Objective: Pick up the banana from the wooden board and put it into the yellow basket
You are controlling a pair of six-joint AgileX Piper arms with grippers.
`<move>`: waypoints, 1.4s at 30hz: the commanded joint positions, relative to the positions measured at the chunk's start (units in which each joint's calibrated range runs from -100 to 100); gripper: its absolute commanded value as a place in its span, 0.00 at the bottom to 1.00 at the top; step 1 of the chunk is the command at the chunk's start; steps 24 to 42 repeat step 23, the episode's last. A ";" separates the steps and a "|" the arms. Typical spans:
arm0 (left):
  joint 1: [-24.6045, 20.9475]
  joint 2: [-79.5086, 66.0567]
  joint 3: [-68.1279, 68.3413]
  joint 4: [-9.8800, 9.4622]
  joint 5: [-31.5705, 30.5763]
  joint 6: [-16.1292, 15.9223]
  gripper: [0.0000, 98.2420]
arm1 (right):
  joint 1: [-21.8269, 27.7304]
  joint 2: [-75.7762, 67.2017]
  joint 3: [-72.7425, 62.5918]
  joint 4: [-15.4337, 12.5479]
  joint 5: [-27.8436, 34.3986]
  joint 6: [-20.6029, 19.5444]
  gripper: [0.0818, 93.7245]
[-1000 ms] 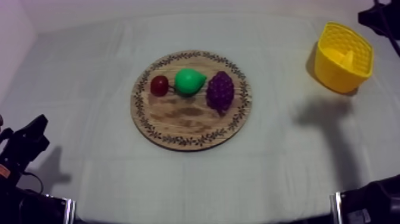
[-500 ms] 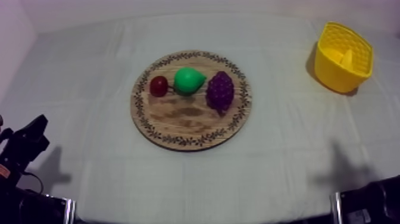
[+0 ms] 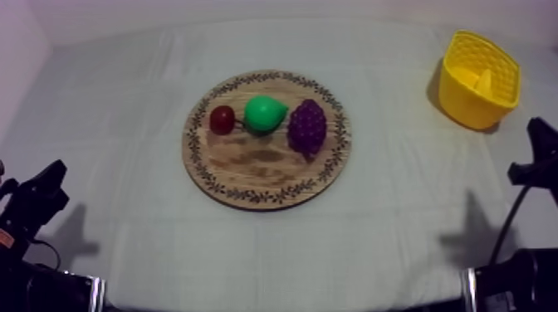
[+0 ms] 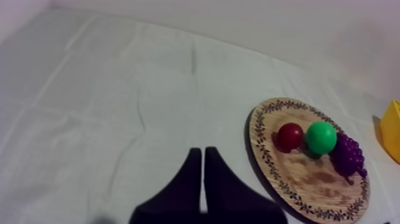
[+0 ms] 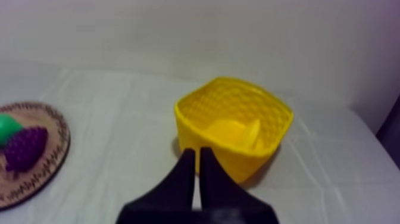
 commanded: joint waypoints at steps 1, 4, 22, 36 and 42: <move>0.00 0.00 -0.03 -0.03 -0.01 0.00 0.00 | 0.04 -0.02 4.97 2.01 -0.12 -2.72 0.00; 0.00 0.00 -0.03 -0.03 -0.01 0.01 0.00 | -0.06 -0.03 5.86 6.02 4.99 -7.10 0.01; 0.00 0.00 -0.03 -0.03 -0.01 0.00 0.00 | 0.13 -0.03 6.15 9.11 10.48 -1.64 0.00; 0.00 0.00 -0.03 -0.03 -0.01 0.01 0.00 | 0.13 -0.03 6.15 9.11 10.49 -1.71 0.00; 0.00 0.00 -0.03 -0.03 -0.01 0.01 0.00 | 0.13 -0.03 6.15 9.11 10.49 -1.71 0.00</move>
